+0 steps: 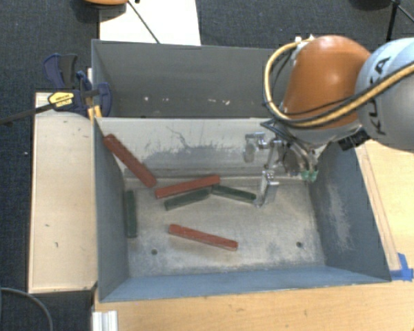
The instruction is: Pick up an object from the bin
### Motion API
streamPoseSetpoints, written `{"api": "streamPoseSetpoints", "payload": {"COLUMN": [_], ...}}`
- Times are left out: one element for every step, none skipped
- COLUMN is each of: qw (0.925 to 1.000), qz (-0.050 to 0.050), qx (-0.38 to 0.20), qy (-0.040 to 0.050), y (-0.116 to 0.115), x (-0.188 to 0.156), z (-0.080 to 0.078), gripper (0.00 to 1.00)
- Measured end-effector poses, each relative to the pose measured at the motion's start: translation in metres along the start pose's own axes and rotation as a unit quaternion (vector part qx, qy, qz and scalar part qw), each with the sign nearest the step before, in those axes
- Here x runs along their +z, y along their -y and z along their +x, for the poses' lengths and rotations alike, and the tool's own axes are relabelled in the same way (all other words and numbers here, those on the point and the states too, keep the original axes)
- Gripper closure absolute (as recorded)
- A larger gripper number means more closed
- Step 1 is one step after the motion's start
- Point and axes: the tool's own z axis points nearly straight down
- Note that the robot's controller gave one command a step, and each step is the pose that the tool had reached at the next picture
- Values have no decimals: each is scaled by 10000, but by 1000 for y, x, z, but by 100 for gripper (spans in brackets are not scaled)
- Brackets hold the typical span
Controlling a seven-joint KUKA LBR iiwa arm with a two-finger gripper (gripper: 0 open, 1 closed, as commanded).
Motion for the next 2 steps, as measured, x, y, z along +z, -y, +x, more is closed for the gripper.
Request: {"api": "streamPoseSetpoints", "payload": {"qw": [9997,9989], "qz": [-14,-13], "qx": [244,460], "qy": [0,-12], "y": [-28,-9], "x": [62,131], "z": [-8,15], "gripper": [0,0]}}
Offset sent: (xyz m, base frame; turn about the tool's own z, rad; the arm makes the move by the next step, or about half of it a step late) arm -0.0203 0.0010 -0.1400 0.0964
